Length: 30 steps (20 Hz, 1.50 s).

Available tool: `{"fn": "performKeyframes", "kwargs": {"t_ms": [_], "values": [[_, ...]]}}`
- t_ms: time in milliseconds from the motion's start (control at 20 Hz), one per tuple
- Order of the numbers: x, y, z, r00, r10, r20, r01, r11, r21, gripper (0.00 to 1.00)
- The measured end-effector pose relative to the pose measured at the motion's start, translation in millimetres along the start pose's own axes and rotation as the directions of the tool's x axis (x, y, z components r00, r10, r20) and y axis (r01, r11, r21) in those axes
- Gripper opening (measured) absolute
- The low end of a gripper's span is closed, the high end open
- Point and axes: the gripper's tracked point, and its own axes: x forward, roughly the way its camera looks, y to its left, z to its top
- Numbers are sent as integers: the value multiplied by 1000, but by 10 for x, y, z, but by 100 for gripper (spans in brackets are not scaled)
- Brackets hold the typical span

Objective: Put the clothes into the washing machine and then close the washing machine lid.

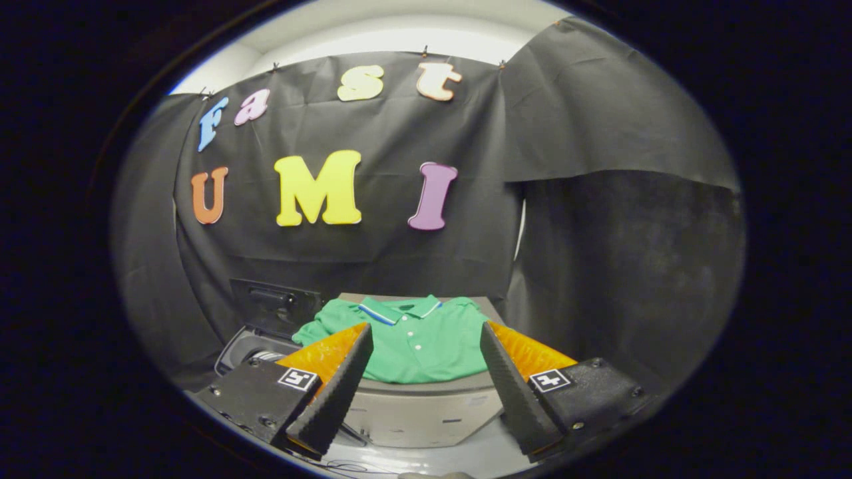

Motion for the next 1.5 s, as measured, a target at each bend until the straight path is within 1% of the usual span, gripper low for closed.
{"fn": "performKeyframes", "kwargs": {"t_ms": [100,200,350,450,550,750,850,950,1000,1050,1100,1200,1350,1400,1450,1500], "values": [[384,16,-17,998,20,-55,-19,1000,14,100],[750,39,-123,992,37,-120,-37,999,1,100],[1253,32,-316,977,24,-210,-35,998,-51,100],[1523,68,-444,964,24,-263,-42,997,-63,100],[1670,80,-567,951,23,-308,-49,996,-77,100],[1824,83,-789,924,-19,-383,-34,991,-130,100],[1824,91,-789,922,-26,-386,-37,987,-156,100],[1816,114,-809,914,-10,-405,-44,992,-122,99],[1821,151,-830,908,10,-419,-45,996,-74,97],[1857,160,-825,905,16,-424,-33,999,-33,85],[1846,132,-853,898,5,-439,-18,1000,-25,81],[1845,96,-818,890,-13,-457,5,1000,-18,66],[1874,135,-830,883,-14,-469,-4,999,-37,42],[1892,130,-816,884,-16,-467,-2,999,-38,39],[1898,124,-801,884,-23,-467,11,1000,-28,18],[1899,135,-804,883,-28,-469,17,999,-27,12]]}}
